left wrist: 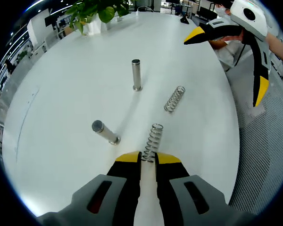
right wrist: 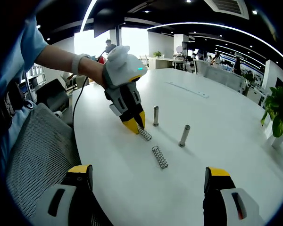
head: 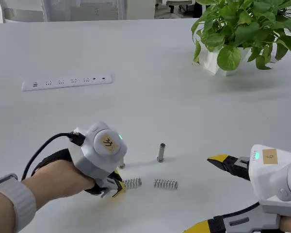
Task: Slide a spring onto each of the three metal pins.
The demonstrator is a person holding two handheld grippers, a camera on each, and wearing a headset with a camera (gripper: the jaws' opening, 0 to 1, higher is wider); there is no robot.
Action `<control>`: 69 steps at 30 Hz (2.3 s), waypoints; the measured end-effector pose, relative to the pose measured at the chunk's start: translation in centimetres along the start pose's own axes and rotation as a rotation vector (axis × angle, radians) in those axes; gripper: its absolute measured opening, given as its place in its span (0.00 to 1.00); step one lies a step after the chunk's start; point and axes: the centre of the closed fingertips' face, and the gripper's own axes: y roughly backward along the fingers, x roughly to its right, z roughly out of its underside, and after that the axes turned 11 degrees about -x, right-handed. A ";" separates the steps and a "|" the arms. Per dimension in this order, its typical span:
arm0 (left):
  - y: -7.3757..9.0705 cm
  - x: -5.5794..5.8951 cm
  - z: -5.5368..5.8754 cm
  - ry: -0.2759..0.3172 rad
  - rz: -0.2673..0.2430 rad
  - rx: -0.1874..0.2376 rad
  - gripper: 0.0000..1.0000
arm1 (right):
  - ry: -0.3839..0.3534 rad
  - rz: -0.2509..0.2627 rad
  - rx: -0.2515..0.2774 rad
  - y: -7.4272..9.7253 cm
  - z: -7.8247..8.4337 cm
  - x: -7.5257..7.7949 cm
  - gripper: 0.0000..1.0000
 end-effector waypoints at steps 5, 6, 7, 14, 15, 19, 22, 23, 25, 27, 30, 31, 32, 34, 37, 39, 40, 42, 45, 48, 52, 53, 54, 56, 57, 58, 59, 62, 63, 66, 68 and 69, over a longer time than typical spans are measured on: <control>0.1 -0.1 0.2 0.039 -0.008 0.013 0.07 | 0.000 -0.006 0.013 -0.1 -0.5 -0.2 0.98; 0.1 -0.1 0.2 0.047 -0.010 0.025 0.07 | -0.001 -0.007 0.015 -0.1 -0.5 -0.2 0.98; 0.1 -0.1 0.3 0.054 -0.013 0.039 0.07 | -0.002 -0.009 0.017 -0.1 -0.6 -0.3 0.98; 0.3 0.6 0.5 0.080 -0.024 0.107 0.07 | -0.007 -0.020 0.028 -0.3 -0.9 -0.8 0.98; 0.3 0.6 0.5 0.090 -0.023 0.121 0.07 | -0.011 -0.024 0.034 -0.3 -1.1 -0.9 0.98; 0.5 1.2 0.7 0.112 -0.019 0.152 0.07 | -0.017 -0.031 0.046 -0.4 -1.4 -1.1 0.97; 1.1 1.7 0.8 0.124 -0.017 0.183 0.07 | -0.013 -0.036 0.046 -0.5 -1.6 -1.3 0.97; 1.3 1.9 0.8 0.126 -0.016 0.190 0.07 | -0.011 -0.037 0.046 -0.5 -1.7 -1.3 0.97; 1.7 2.1 0.8 0.129 -0.022 0.213 0.07 | -0.009 -0.041 0.051 -0.6 -1.9 -1.4 0.97; 2.2 2.2 0.7 0.140 -0.026 0.235 0.07 | -0.006 -0.045 0.056 -0.5 -2.2 -1.5 0.97; 3.1 2.5 0.7 0.154 -0.036 0.268 0.07 | 0.006 -0.048 0.058 -0.5 -2.6 -1.6 0.96; 3.3 2.6 0.7 0.154 -0.039 0.276 0.07 | 0.007 -0.051 0.059 -0.5 -2.7 -1.6 0.96; 3.6 2.6 0.7 0.155 -0.041 0.288 0.07 | 0.009 -0.053 0.062 -0.5 -2.9 -1.7 0.96; 4.1 2.9 0.8 0.158 -0.043 0.306 0.07 | 0.014 -0.055 0.070 -0.4 -3.2 -1.8 0.95; 4.8 3.2 0.8 0.165 -0.049 0.336 0.07 | 0.025 -0.061 0.076 -0.2 -3.7 -1.9 0.94; 5.1 3.5 0.9 0.160 -0.054 0.348 0.07 | 0.031 -0.065 0.077 -0.2 -3.9 -2.0 0.94; 5.4 3.7 0.9 0.160 -0.053 0.358 0.07 | 0.036 -0.065 0.078 -0.1 -4.1 -2.1 0.93; 5.7 4.0 0.9 0.154 -0.055 0.374 0.07 | 0.043 -0.070 0.079 0.0 -4.4 -2.2 0.93; 6.1 4.4 1.0 0.143 -0.058 0.392 0.07 | 0.055 -0.076 0.082 0.1 -4.8 -2.3 0.92; 6.6 4.5 0.9 0.136 -0.061 0.408 0.07 | 0.073 -0.083 0.079 0.2 -5.3 -2.5 0.90; 7.3 4.7 0.4 0.117 -0.068 0.435 0.07 | 0.107 -0.096 0.073 0.3 -5.9 -2.9 0.87; 7.3 4.8 0.3 0.111 -0.068 0.439 0.07 | 0.113 -0.097 0.073 0.3 -6.1 -2.9 0.86; 7.4 4.8 0.2 0.104 -0.069 0.443 0.07 | 0.118 -0.099 0.074 0.3 -6.3 -3.0 0.86; 7.4 5.1 0.1 0.084 -0.067 0.450 0.07 | 0.128 -0.108 0.076 0.3 -6.5 -3.0 0.84; 7.4 5.3 0.0 0.075 -0.067 0.451 0.07 | 0.136 -0.116 0.073 0.3 -6.6 -3.1 0.83; 7.4 5.4 0.0 0.068 -0.066 0.451 0.07 | 0.143 -0.119 0.069 0.2 -6.6 -3.2 0.81; 7.4 5.5 0.0 0.059 -0.066 0.452 0.07 | 0.149 -0.124 0.065 0.2 -6.7 -3.3 0.79; 7.4 6.1 -0.2 0.028 -0.052 0.465 0.07 | 0.186 -0.166 0.045 -0.1 -6.7 -4.1 0.70; 7.5 6.3 -0.2 0.024 -0.046 0.468 0.07 | 0.198 -0.169 0.038 -0.2 -6.7 -4.2 0.67; 7.6 6.7 -0.3 0.006 -0.032 0.480 0.07 | 0.229 -0.190 0.023 -0.5 -6.6 -4.6 0.60; 7.6 7.0 -0.4 -0.004 -0.024 0.488 0.07 | 0.250 -0.208 0.021 -0.6 -6.6 -4.9 0.53; 7.6 7.2 -0.4 -0.008 -0.019 0.489 0.07 | 0.254 -0.213 0.018 -0.6 -6.6 -5.0 0.51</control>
